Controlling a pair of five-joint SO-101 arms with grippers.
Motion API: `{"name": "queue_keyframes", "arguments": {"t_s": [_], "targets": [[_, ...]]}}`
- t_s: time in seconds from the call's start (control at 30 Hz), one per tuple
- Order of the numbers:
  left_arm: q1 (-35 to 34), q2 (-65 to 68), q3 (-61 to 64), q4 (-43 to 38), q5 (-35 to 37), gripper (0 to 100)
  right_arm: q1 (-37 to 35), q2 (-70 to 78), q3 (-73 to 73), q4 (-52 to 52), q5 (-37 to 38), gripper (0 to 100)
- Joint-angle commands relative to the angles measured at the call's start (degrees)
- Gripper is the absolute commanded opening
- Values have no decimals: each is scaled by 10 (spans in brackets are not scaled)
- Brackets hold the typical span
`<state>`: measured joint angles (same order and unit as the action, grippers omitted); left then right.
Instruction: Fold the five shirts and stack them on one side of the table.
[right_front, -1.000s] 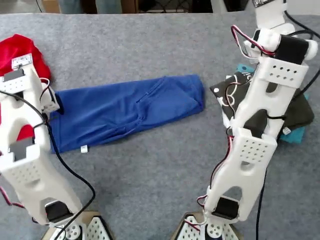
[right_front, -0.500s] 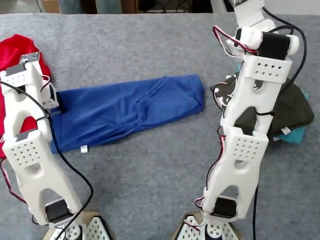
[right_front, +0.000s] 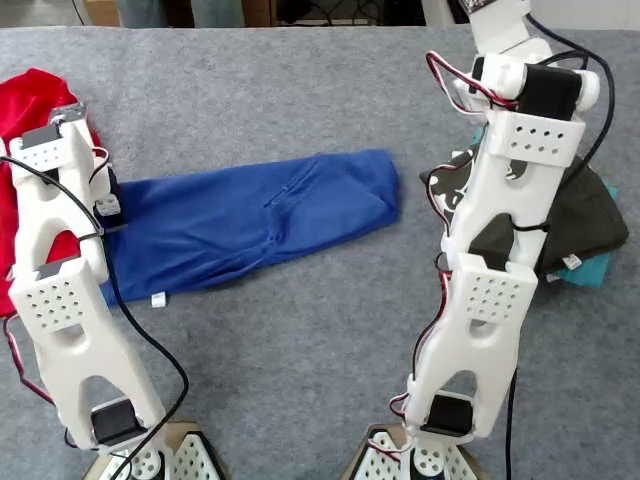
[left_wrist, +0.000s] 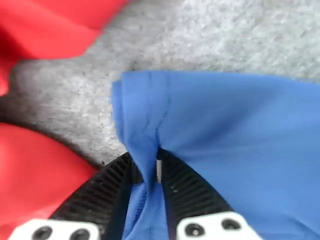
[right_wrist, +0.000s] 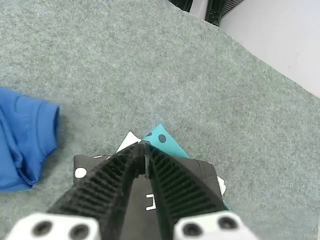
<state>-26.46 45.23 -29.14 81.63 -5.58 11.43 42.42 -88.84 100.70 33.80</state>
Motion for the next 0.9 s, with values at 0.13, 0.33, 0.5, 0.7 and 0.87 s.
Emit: {"name": "queue_keyframes", "arguments": {"t_s": [0.13, 0.33, 0.5, 0.7, 0.87], "targets": [[21, -20, -33, 53, 6, 28, 62, -7, -70, 2, 4, 18], [78, -33, -172, 190, 4, 29, 136, -16, -70, -3, 54, 18], [181, -46, -208, 193, 8, 29, 218, -28, -70, -21, 64, 17], [307, -61, -240, 192, 68, 29, 250, -33, -70, -24, 68, 17], [384, -59, -306, 190, 126, 29, 250, -29, -70, -32, 68, 17]]}}
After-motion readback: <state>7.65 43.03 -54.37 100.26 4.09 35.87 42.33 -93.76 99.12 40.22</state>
